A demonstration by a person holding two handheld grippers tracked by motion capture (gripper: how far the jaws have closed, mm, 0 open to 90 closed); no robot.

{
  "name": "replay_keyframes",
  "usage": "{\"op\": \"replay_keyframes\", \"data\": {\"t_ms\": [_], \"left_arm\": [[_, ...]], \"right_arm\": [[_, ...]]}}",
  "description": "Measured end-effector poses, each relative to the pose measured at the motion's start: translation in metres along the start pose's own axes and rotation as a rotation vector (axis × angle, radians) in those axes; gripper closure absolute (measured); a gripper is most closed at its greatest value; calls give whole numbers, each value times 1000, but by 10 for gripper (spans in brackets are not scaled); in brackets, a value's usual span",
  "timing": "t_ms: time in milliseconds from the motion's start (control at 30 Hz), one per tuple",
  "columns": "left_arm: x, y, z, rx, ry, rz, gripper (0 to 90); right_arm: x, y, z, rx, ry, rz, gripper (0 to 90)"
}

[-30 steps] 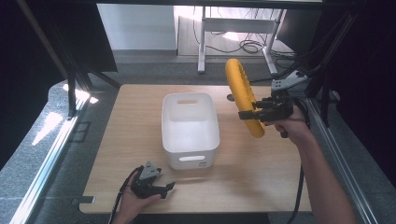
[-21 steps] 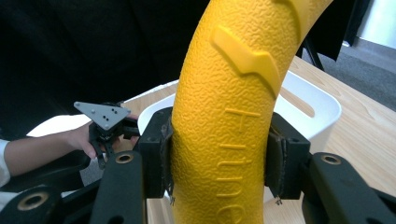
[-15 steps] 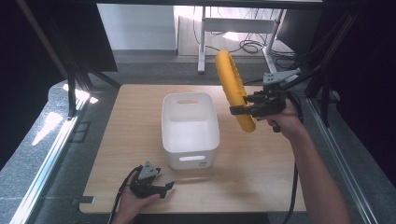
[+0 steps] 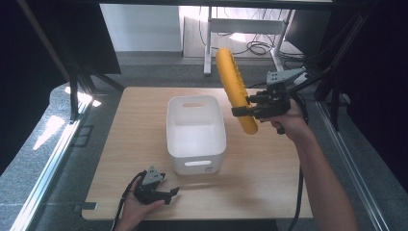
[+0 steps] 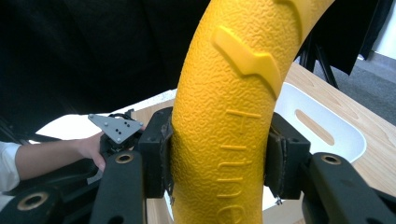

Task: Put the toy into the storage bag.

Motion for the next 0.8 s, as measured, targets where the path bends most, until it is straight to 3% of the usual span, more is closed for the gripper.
{"op": "replay_keyframes", "data": {"t_ms": [500,800], "left_arm": [[0,0,0,1,1,-2,228],[-1,0,0,-3,1,-2,228]], "right_arm": [[-3,10,12,-34,-11,11,501],[-1,24,23,-77,-12,38,501]]}}
Point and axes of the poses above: each handheld gripper's, and its own axes: x roughly forward along the jaws, z roughly out of its top, y roughly to its left, the point moved 2 cm from there along x, roughly forward along the jaws, and after that the axes turned 15 degrees about y, right-handed, at the moved point
